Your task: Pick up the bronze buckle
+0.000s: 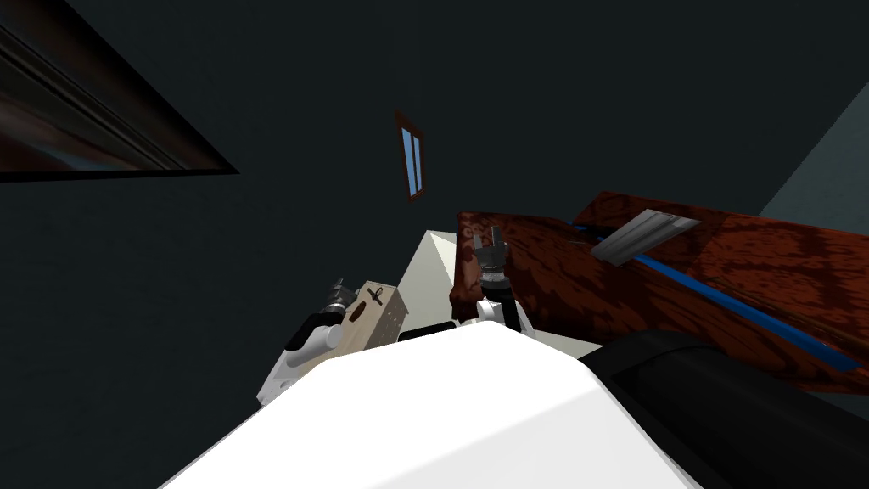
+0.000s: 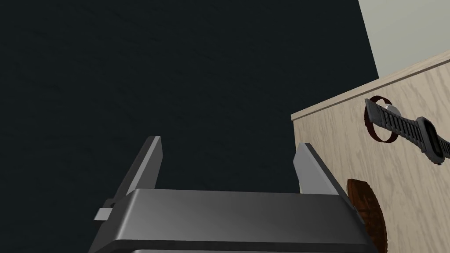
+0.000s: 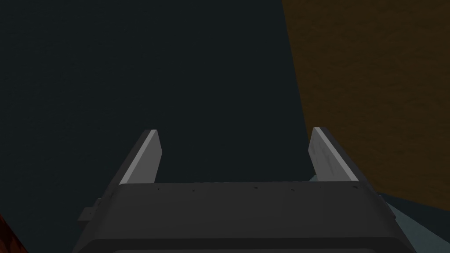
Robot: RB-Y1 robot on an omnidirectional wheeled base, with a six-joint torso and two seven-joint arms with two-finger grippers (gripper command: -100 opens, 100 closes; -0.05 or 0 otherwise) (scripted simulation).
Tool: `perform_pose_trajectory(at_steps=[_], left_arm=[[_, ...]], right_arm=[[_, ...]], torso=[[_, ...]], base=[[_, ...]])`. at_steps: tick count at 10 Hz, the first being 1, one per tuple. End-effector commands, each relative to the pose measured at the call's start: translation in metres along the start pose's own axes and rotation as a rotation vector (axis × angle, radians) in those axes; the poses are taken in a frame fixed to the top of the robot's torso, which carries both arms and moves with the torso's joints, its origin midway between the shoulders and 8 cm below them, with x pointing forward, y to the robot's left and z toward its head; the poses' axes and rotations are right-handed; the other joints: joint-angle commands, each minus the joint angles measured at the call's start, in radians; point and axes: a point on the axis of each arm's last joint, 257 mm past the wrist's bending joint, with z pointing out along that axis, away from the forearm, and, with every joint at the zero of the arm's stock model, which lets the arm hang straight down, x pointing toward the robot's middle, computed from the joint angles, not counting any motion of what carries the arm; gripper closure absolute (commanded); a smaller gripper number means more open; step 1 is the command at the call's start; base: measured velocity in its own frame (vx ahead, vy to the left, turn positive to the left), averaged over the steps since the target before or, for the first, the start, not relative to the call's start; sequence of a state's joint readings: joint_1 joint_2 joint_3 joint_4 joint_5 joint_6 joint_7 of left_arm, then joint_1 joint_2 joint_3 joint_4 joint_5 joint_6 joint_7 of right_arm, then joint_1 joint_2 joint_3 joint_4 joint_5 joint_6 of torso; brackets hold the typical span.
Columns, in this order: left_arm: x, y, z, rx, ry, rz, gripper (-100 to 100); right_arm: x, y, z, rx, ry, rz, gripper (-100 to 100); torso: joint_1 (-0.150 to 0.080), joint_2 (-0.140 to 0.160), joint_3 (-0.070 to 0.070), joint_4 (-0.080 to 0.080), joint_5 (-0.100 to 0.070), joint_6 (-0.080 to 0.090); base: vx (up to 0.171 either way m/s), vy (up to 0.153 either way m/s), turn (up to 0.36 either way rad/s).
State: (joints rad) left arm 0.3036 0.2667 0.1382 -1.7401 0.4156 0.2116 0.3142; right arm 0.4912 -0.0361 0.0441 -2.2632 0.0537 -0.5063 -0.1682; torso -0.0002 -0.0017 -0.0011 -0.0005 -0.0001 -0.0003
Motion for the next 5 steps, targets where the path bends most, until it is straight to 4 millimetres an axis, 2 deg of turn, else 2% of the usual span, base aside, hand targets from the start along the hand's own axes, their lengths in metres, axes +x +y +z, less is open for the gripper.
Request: perform_pose_trajectory(at_steps=[1,2,3,4,5], left_arm=[[-0.015,0.015,0.007,-0.058,-0.034,-0.039,-100],[-0.019,0.020,0.007,-0.073,-0.043,-0.040,-100],[-0.035,0.031,0.010,-0.114,-0.075,-0.075,-100],[-0.036,0.036,0.010,-0.131,-0.081,-0.076,-100],[-0.051,0.047,0.012,-0.177,-0.116,-0.112,-100]], right_arm=[[0.000,0.000,0.000,0.000,0.000,0.000,0],[0.000,0.000,0.000,0.000,0.000,0.000,0],[0.000,0.000,0.000,0.000,0.000,0.000,0],[0.000,0.000,0.000,0.000,0.000,0.000,0],[0.000,0.000,0.000,0.000,0.000,0.000,0]], torso=[[0.000,0.000,0.000,0.000,0.000,0.000],[0.000,-0.001,0.000,0.000,0.000,0.000],[0.000,0.000,0.000,0.000,0.000,0.000],[0.000,-0.001,0.000,0.000,0.000,0.000],[0.000,0.000,0.000,0.000,0.000,0.000]], base=[[0.033,-0.004,-0.029],[0.030,-0.001,-0.016],[0.035,-0.002,-0.018],[0.026,-0.001,-0.020],[0.028,0.000,-0.032]])
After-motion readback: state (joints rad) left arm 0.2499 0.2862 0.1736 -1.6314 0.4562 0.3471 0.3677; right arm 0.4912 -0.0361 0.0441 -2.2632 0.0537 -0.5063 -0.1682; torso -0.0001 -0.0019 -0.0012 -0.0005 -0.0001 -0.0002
